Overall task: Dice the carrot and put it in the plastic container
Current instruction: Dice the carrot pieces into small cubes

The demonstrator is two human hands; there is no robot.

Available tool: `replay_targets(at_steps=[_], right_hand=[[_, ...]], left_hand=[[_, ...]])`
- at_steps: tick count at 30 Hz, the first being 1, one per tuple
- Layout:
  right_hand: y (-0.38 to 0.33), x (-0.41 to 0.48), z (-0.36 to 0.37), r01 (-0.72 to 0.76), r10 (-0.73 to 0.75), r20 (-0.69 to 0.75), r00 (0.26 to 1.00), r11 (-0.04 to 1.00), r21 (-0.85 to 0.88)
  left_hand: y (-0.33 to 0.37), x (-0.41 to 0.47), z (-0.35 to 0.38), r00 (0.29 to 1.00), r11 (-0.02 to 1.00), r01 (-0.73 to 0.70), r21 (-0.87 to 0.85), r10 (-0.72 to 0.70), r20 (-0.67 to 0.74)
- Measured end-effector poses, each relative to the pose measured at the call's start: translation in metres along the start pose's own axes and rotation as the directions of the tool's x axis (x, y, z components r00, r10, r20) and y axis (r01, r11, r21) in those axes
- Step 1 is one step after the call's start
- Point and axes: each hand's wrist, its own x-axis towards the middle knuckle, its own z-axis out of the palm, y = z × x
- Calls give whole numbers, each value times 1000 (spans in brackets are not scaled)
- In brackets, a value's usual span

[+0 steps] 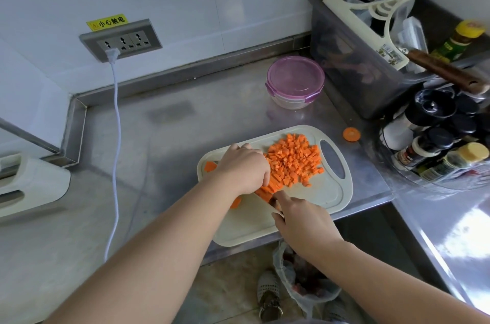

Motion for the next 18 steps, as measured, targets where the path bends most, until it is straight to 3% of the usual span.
replay_targets(at_steps=[4, 7, 10, 12, 13, 15, 17, 18], right_hand=[[1, 2, -1, -12, 12, 10, 1000, 1000, 15], [1, 1, -1, -9, 8, 13, 1000, 1000, 24], [1, 0, -3, -2, 1, 16, 1000, 999, 49], [3, -2, -8, -16, 16, 4, 1000, 995, 102], [4, -2, -12, -27, 28, -4, 1000, 990, 140], [9, -1, -20, -55, 61, -22, 998, 974, 218], [15, 3, -27, -92, 109, -48, 993, 959, 268], [19, 6, -31, -112, 136, -67, 989, 954, 279]], left_hand=[[4, 8, 4, 997, 996, -6, 90, -1, 80], [2, 8, 3, 998, 998, -14, 54, 11, 56], [-3, 5, -10, 997, 994, 23, -110, -31, -76], [-11, 2, -19, 963, 975, 11, -220, -69, -261], [-16, 0, -22, 918, 959, -4, -284, -109, -382], [-24, -3, -23, 756, 894, -30, -446, -272, -596], [-28, -8, -19, 586, 810, -39, -586, -456, -670], [-29, -9, -14, 547, 780, -18, -626, -516, -659]])
